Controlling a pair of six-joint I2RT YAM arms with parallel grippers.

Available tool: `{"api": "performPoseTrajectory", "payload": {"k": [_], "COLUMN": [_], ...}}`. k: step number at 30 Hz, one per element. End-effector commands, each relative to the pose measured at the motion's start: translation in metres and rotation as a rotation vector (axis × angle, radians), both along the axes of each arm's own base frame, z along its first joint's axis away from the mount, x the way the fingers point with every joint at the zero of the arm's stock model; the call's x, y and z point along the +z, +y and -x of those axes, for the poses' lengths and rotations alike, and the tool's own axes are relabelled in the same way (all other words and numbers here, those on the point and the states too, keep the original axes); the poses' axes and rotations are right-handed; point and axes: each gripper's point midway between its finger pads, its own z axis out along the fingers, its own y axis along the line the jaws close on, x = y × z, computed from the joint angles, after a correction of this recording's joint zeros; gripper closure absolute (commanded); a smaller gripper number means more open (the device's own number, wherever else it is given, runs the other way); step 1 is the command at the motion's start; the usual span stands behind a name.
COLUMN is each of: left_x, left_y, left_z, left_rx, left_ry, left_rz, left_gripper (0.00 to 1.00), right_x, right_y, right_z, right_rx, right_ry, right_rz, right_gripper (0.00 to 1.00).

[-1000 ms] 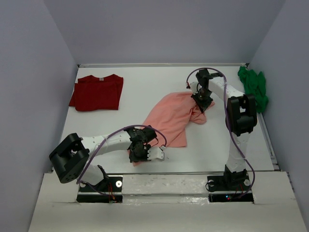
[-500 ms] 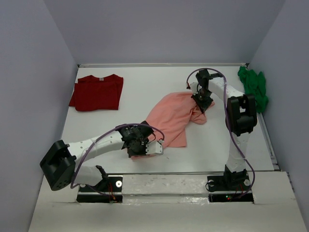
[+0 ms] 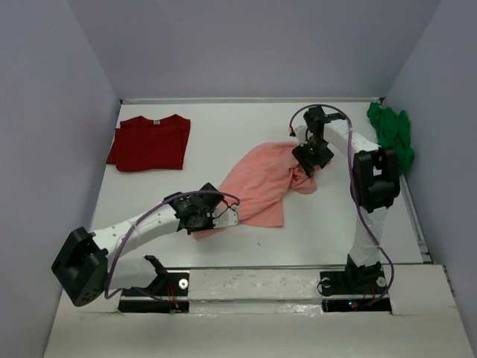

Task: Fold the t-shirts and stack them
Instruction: Flatten the tshirt out

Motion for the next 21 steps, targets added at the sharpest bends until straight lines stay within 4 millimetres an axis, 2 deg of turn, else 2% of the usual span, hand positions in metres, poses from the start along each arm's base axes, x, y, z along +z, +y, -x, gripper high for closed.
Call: {"api": "performPoseTrajectory", "payload": {"k": [1,6,9,10,15,17,18,21], "left_x": [0.006,0.006,0.010,0.011,0.021,0.027,0.032,0.041], "left_y": [0.021,0.043,0.051,0.056,0.066,0.074,0.073,0.084], "left_z": [-0.014,-0.029,-0.042,-0.047,-0.075,-0.085,-0.092,-0.108], "left_rx": [0.031,0.095,0.141,0.165,0.271,0.329,0.348,0.418], "left_ry": [-0.105,-0.177,-0.236,-0.249,-0.337,-0.376,-0.407,-0.480], "left_rz": [-0.047,-0.090,-0.097,-0.097,-0.051,-0.040,-0.019,-0.011], "left_gripper": [1.00,1.00,1.00,1.00,1.00,1.00,1.00,1.00], "right_x": [0.045,0.064,0.075,0.076,0.061,0.054,0.046,0.027], "right_y": [-0.002,-0.002,0.003,0.011,0.013,0.011,0.010,0.011], "right_z": [-0.013,-0.011,0.001,0.008,0.049,0.055,0.064,0.071], "right_rx": [-0.003,-0.022,-0.014,0.001,0.046,0.053,0.057,0.063], "right_ry": [-0.154,-0.198,-0.206,-0.189,-0.082,-0.079,-0.056,-0.019], "right_rz": [0.011,-0.007,-0.051,-0.101,-0.137,-0.136,-0.135,-0.145], "right_gripper": [0.32,0.36,0.39,0.39,0.42,0.42,0.43,0.43]}}
